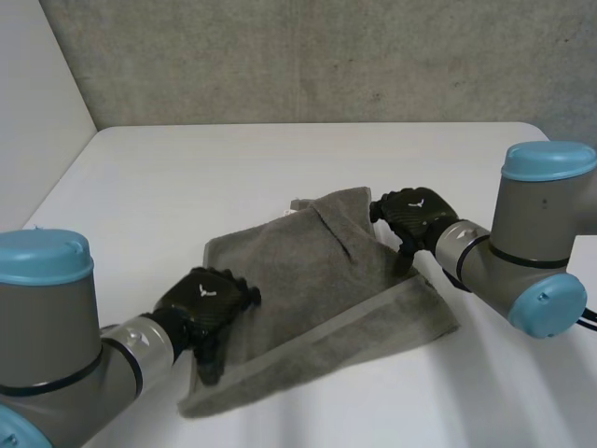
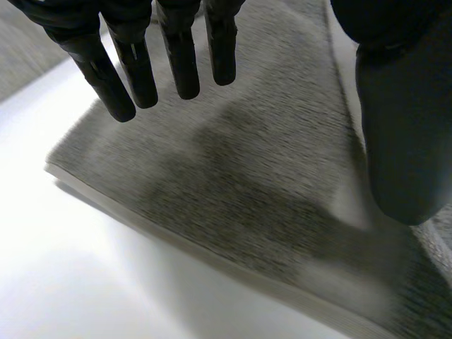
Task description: Fold the towel.
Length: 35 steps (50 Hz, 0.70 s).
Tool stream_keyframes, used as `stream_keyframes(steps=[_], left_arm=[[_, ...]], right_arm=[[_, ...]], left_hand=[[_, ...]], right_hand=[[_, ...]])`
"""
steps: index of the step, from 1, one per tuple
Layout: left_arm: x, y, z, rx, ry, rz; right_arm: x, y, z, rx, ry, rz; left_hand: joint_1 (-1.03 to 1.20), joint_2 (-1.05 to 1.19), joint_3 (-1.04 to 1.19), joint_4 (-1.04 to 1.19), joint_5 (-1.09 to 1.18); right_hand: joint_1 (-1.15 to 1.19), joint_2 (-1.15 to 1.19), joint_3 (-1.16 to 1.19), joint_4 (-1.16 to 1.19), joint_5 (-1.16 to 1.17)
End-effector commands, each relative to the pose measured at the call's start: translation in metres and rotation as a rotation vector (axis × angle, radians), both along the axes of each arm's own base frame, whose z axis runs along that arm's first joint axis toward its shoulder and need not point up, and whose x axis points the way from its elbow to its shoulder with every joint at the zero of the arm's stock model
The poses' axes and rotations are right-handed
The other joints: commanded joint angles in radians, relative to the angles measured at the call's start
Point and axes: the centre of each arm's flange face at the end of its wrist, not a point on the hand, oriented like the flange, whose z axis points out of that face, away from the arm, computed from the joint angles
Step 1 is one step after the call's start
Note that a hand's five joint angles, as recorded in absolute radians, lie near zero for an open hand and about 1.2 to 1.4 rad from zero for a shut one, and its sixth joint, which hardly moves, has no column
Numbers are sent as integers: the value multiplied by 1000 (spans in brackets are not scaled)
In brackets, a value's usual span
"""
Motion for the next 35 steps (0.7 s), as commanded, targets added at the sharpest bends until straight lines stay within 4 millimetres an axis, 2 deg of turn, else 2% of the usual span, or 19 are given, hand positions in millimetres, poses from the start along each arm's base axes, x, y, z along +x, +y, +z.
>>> stream_keyframes(steps=[1, 5, 11, 12, 13, 15, 16, 18, 26, 30, 32, 34, 35], left_arm=[[-1, 9, -5, 29, -17, -11], [-1, 10, -8, 36, -21, -11], [-1, 13, -9, 43, -24, -18], [-3, 15, -9, 41, -24, -26], [-3, 15, -9, 41, -24, -26], [-6, 21, -9, 45, -26, -44], [-6, 21, -9, 45, -26, -44], [-9, 28, -10, 53, -25, -64], [-16, 40, -6, 57, -7, -93], [-17, 39, -4, 48, 0, -92], [-18, 38, -1, 40, 5, -92], [-19, 34, 5, 19, 17, -88], [-19, 34, 5, 19, 17, -88]], right_arm=[[4, 0, -19, 47, 27, 11], [3, 0, -24, 53, 38, 11], [3, -2, -24, 42, 43, 8], [4, -3, -24, 41, 42, 8], [4, -3, -24, 41, 42, 8], [4, -4, -25, 40, 43, 9], [4, -4, -25, 40, 43, 9], [4, -4, -25, 40, 42, 12], [5, -2, -24, 45, 40, 21], [5, 0, -22, 43, 39, 25], [4, -1, -17, 28, 34, 18], [0, -1, 5, -17, 7, 3], [0, -1, 6, -17, 7, 3]], left_hand=[[36, 41, 56, 36, -106], [87, 91, 106, 86, -56], [119, 123, 139, 119, -24], [197, 202, 217, 197, 55], [198, 203, 218, 198, 56], [412, 416, 431, 411, 269], [413, 417, 432, 412, 270], [591, 595, 611, 591, 448], [741, 746, 761, 741, 599], [829, 834, 849, 829, 687], [856, 860, 876, 856, 713], [873, 878, 893, 873, 731], [874, 878, 893, 873, 731]], right_hand=[[24, 16, 33, 40, 56], [71, 63, 80, 87, 103], [364, 356, 373, 380, 396], [502, 493, 510, 517, 533], [503, 494, 512, 518, 535], [725, 717, 734, 741, 757], [726, 718, 735, 742, 758], [968, 960, 977, 984, 1000], [975, 966, 983, 990, 1006], [975, 966, 983, 990, 1006], [975, 966, 983, 990, 1006], [975, 966, 983, 990, 1006], [975, 966, 983, 990, 1006]])
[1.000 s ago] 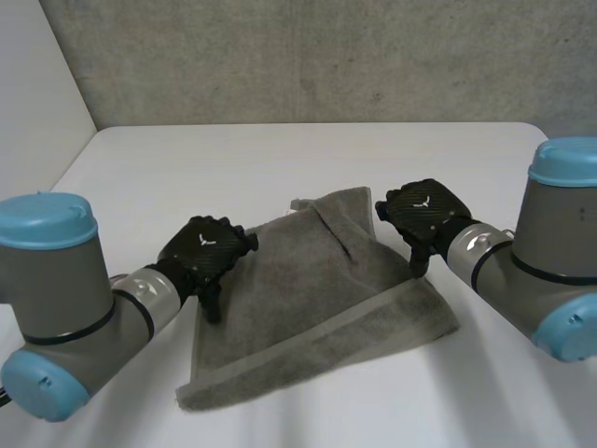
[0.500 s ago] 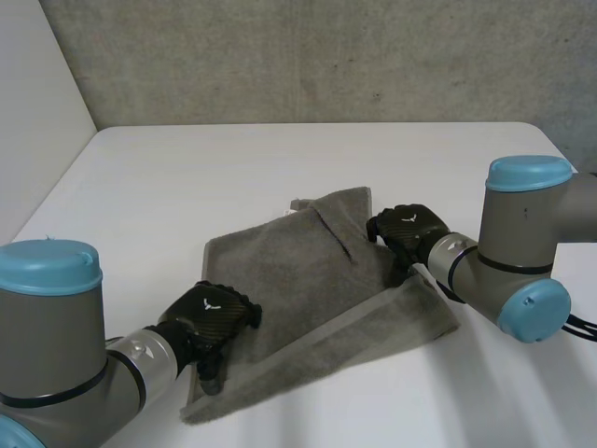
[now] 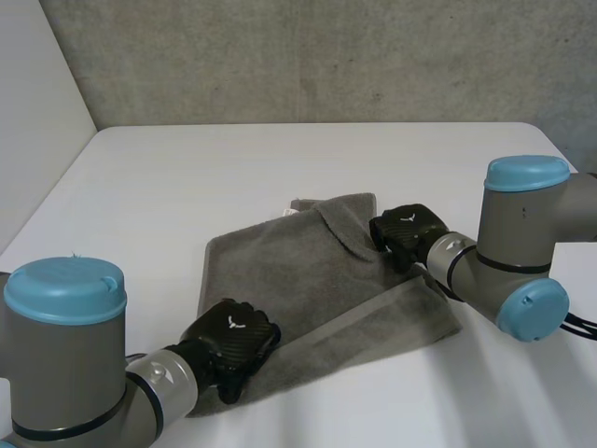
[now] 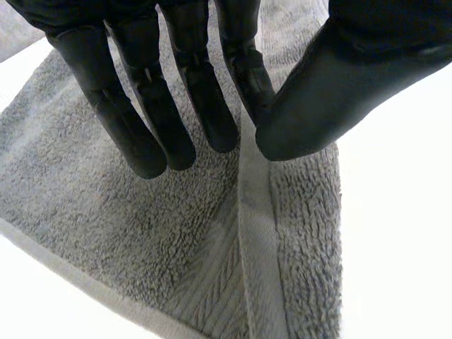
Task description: Fold the towel.
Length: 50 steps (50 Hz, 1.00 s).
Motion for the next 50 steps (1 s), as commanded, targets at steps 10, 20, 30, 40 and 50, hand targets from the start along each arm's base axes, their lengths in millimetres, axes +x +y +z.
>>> stream_keyframes(steps=[10, 20, 30, 40, 50], left_arm=[[-4, 3, 12, 14, 65, 22], [-4, 8, 8, 16, 41, 47], [-2, 5, 2, 13, 28, 65], [-1, 0, -13, 2, -12, 104], [-2, -1, -17, 12, -21, 104]], right_arm=[[-12, 16, 76, -155, -79, -13], [-13, 22, 62, -117, -53, -7], [-11, 23, 55, -101, -46, 1], [-10, 24, 50, -98, -31, 8], [-11, 23, 50, -110, -12, 8]], left_hand=[[-815, -813, -823, -812, -992], [-949, -947, -957, -946, -1126], [-955, -953, -963, -952, -1132], [-814, -812, -823, -812, -991], [-394, -392, -403, -392, -571]], right_hand=[[81, 81, 55, 58, 59], [81, 81, 55, 58, 59], [81, 81, 55, 58, 59], [81, 81, 55, 58, 59], [81, 81, 55, 58, 59]])
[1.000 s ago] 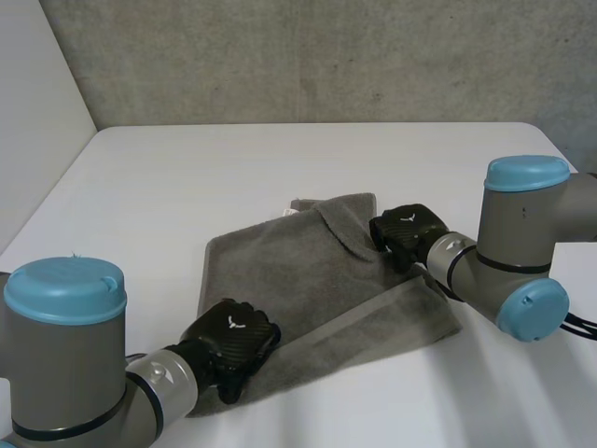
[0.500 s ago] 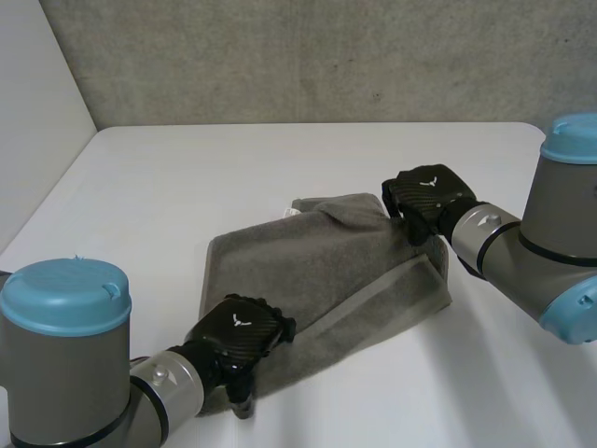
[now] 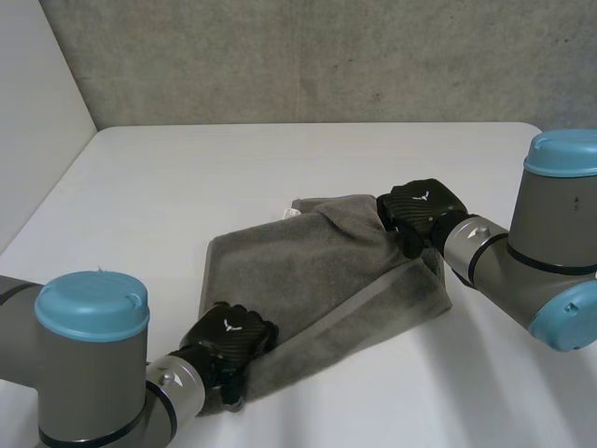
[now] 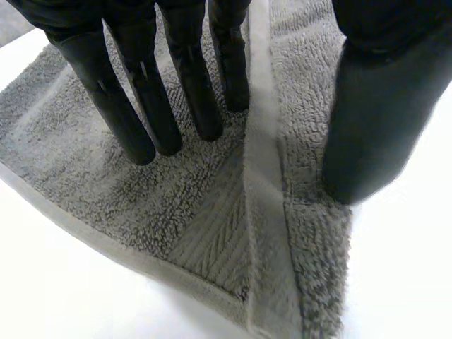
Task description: Fold the towel.
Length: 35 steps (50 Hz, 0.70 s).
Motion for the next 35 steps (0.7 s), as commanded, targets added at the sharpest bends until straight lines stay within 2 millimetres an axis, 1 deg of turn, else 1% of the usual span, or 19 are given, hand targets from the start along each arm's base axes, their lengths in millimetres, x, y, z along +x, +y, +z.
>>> stream_keyframes(steps=[1, 2, 4, 8, 13, 15, 16, 18, 19, 20, 21, 23, 24, 26, 27, 29, 30, 31, 35], left_arm=[[0, 0, -2, 6, -4, -1], [0, 0, -2, 6, -4, -1], [-2, -2, -1, 0, 1, -2], [-5, -7, 2, -18, 11, -2], [-18, -27, 24, -119, 76, 4], [-28, -46, 51, -211, 135, 18], [-28, -47, 51, -212, 135, 18], [-35, -63, 83, -309, 201, 46], [-35, -63, 84, -309, 201, 46], [-36, -68, 104, -365, 237, 64], [-36, -68, 104, -366, 238, 64], [-33, -72, 147, -470, 314, 96], [-33, -72, 147, -470, 315, 96], [-22, -77, 182, -560, 395, 139], [-22, -77, 182, -561, 395, 139], [-9, -84, 204, -605, 503, 198], [-9, -84, 204, -605, 504, 198], [-1, -90, 209, -609, 552, 230], [15, -106, 210, -596, 611, 299]], right_arm=[[0, -1, 0, -9, 10, 0], [0, -1, 0, -9, 10, 0], [0, -3, 2, -18, 10, -4], [0, -7, 6, -44, 2, -8], [0, -18, 18, -119, -39, -28], [1, -23, 30, -187, -84, -48], [2, -23, 30, -187, -84, -48], [-1, -20, 63, -279, -145, -73], [-1, -20, 63, -279, -145, -73], [-4, -15, 84, -323, -181, -81], [-4, -15, 84, -324, -181, -81], [-11, -4, 122, -390, -263, -93], [-11, -4, 122, -390, -263, -93], [-18, 13, 162, -450, -359, -89], [-18, 13, 162, -450, -359, -89], [-23, 36, 189, -492, -400, -70], [-23, 36, 189, -492, -400, -69], [-25, 46, 198, -499, -405, -61], [-25, 53, 200, -468, -400, -47]], left_hand=[[258, 259, 257, 252, 85], [259, 260, 258, 253, 87], [472, 474, 471, 466, 300], [558, 559, 557, 552, 386], [558, 559, 557, 552, 386], [558, 559, 557, 552, 386], [558, 559, 557, 552, 386], [558, 559, 557, 552, 386], [558, 559, 557, 552, 386], [558, 559, 557, 552, 386], [558, 559, 557, 552, 386], [558, 559, 557, 552, 386], [558, 559, 557, 552, 386], [558, 559, 557, 552, 386], [558, 559, 557, 552, 386], [558, 559, 557, 552, 386], [558, 559, 557, 552, 386], [558, 559, 557, 552, 386], [558, 559, 557, 552, 386]], right_hand=[[77, 69, 50, 58, 59], [77, 69, 50, 58, 59], [77, 69, 50, 58, 59], [77, 69, 50, 58, 59], [77, 69, 50, 58, 59], [77, 69, 50, 58, 59], [77, 69, 50, 58, 59], [77, 69, 50, 58, 59], [77, 69, 50, 58, 59], [77, 69, 50, 58, 59], [77, 69, 50, 58, 59], [77, 69, 50, 58, 59], [77, 69, 50, 58, 59], [77, 69, 50, 58, 59], [77, 69, 50, 58, 59], [77, 69, 50, 58, 59], [77, 69, 50, 58, 59], [77, 69, 50, 58, 59], [77, 69, 50, 58, 59]])
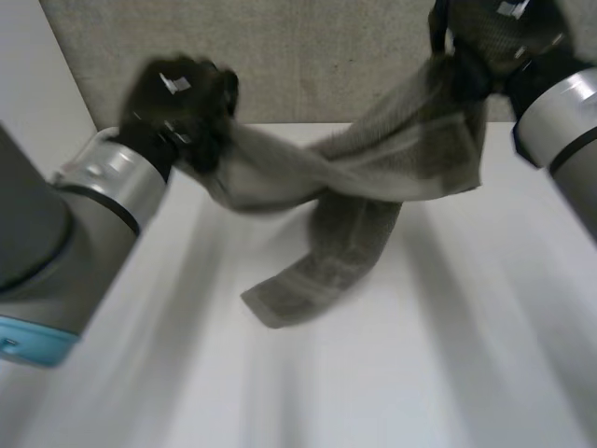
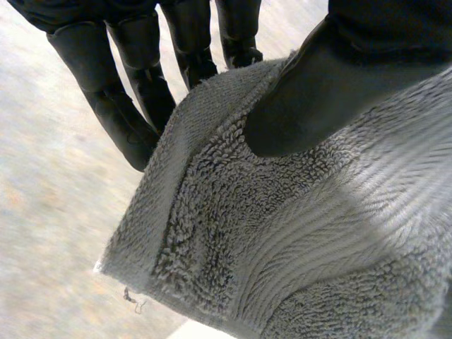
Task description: Fold the towel.
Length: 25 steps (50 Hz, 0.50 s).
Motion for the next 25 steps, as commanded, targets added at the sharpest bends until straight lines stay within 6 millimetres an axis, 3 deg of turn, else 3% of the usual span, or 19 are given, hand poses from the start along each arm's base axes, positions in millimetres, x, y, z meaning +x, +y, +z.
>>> stream_keyframes(steps=[1, 5, 7, 8, 10, 11, 12, 13, 15, 16, 17, 18, 19, 20, 21, 23, 25], left_arm=[[39, -32, 13, 4, 201, 100], [53, -49, 0, 47, 209, 151], [56, -70, -38, 138, 165, 192], [56, -70, -38, 138, 165, 192], [62, -92, -73, 219, 130, 233], [62, -92, -73, 220, 130, 233], [72, -108, -87, 246, 121, 273], [72, -108, -87, 247, 121, 273], [88, -135, -112, 285, 103, 332], [88, -135, -112, 285, 103, 332], [92, -146, -123, 296, 80, 351], [97, -156, -132, 302, 50, 365], [97, -156, -132, 302, 50, 365], [98, -160, -138, 302, 24, 369], [98, -160, -138, 302, 24, 369], [100, -162, -143, 301, -11, 377], [100, -160, -144, 306, -14, 377]], right_arm=[[-2, 29, 20, 26, -8, 55], [16, 32, 0, 94, 25, 136], [44, 40, -31, 192, 73, 225], [45, 40, -31, 193, 73, 225], [68, 48, -74, 329, 143, 300], [68, 48, -74, 329, 144, 300], [77, 51, -95, 397, 181, 336], [78, 51, -95, 397, 181, 337], [98, 67, -136, 522, 257, 437], [98, 67, -136, 522, 257, 437], [106, 72, -152, 571, 283, 479], [110, 75, -163, 602, 301, 500], [110, 75, -164, 603, 302, 500], [112, 74, -169, 619, 307, 502], [112, 74, -169, 619, 307, 502], [112, 71, -169, 612, 306, 491], [111, 70, -166, 606, 302, 480]], left_hand=[[-51, -106, -148, -119, -277], [-51, -106, -148, -119, -277], [-51, -106, -148, -119, -277], [-51, -106, -148, -119, -277], [-51, -106, -148, -119, -277], [-51, -106, -148, -119, -277], [-51, -106, -148, -119, -277], [-51, -106, -148, -119, -277], [-51, -106, -148, -119, -277], [-51, -106, -148, -119, -277], [-51, -106, -148, -119, -277], [-51, -106, -148, -119, -277], [-51, -106, -148, -119, -277], [-149, -204, -247, -217, -375], [-150, -205, -248, -218, -376], [-679, -734, -776, -746, -905], [-798, -853, -896, -866, -1024]], right_hand=[[76, 51, 48, 58, 53], [76, 51, 48, 58, 53], [76, 51, 48, 58, 53], [76, 51, 48, 58, 53], [76, 51, 48, 58, 53], [76, 51, 48, 58, 53], [76, 51, 48, 58, 53], [76, 51, 48, 58, 53], [76, 51, 48, 58, 53], [76, 51, 48, 58, 53], [-7, -32, -36, -26, -30], [-423, -449, -452, -442, -446], [-427, -453, -456, -446, -451], [-797, -822, -825, -816, -820], [-800, -826, -829, -819, -824], [-879, -905, -908, -898, -903], [-935, -960, -964, -954, -958]])
